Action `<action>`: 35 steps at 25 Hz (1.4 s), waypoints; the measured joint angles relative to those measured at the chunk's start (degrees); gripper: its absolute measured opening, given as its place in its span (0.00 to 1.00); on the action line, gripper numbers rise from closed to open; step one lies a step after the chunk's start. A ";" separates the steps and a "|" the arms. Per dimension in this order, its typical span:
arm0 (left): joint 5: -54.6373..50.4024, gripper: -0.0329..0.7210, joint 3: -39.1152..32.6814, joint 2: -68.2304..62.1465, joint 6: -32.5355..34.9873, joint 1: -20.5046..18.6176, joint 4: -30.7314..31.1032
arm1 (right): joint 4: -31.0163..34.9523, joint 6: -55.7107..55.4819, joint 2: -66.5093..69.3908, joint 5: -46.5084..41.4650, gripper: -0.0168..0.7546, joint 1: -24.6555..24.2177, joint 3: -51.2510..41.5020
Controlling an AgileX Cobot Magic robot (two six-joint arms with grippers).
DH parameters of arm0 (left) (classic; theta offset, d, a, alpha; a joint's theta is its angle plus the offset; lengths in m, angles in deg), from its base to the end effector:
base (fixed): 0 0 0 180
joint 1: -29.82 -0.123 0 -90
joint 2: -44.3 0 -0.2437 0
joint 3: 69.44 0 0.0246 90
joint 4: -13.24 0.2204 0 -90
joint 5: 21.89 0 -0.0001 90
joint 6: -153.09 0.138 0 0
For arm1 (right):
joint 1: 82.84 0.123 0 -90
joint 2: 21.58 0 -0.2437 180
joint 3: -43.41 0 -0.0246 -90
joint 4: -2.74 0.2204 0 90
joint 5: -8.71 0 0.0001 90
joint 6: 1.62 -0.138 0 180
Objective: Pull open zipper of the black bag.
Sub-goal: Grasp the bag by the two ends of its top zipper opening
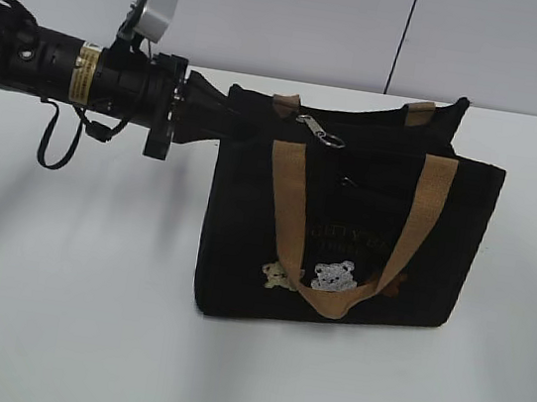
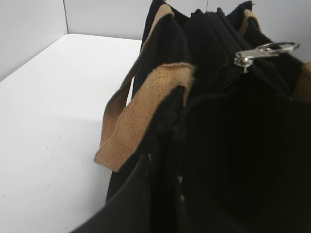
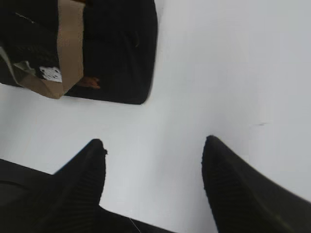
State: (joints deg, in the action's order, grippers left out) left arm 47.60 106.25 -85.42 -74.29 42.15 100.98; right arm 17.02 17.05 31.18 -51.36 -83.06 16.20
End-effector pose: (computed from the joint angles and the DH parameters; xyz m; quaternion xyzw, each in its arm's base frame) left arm 0.3336 -0.2051 0.1449 0.5311 0.5713 -0.4259 0.4584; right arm 0.1533 0.0289 0.2774 -0.1283 0.9239 0.0651 0.3545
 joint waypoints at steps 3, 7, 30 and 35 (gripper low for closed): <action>0.05 0.08 0.00 0.00 0.00 0.00 0.00 | 4.10 5.50 6.77 3.00 0.64 0.00 2.47; 0.05 0.08 0.00 0.00 0.00 0.05 0.00 | 9.38 13.38 13.32 7.28 0.64 2.11 4.56; 0.27 0.08 0.11 0.00 0.00 0.11 0.88 | 10.76 7.33 46.37 16.70 0.64 25.06 27.83; 0.27 0.08 0.11 0.00 0.00 0.11 0.95 | 7.83 6.93 49.00 15.30 0.64 27.72 28.81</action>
State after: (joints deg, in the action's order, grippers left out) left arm 47.88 106.36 -85.42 -74.29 42.26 101.93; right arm 24.85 23.98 80.18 -36.05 -55.34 45.01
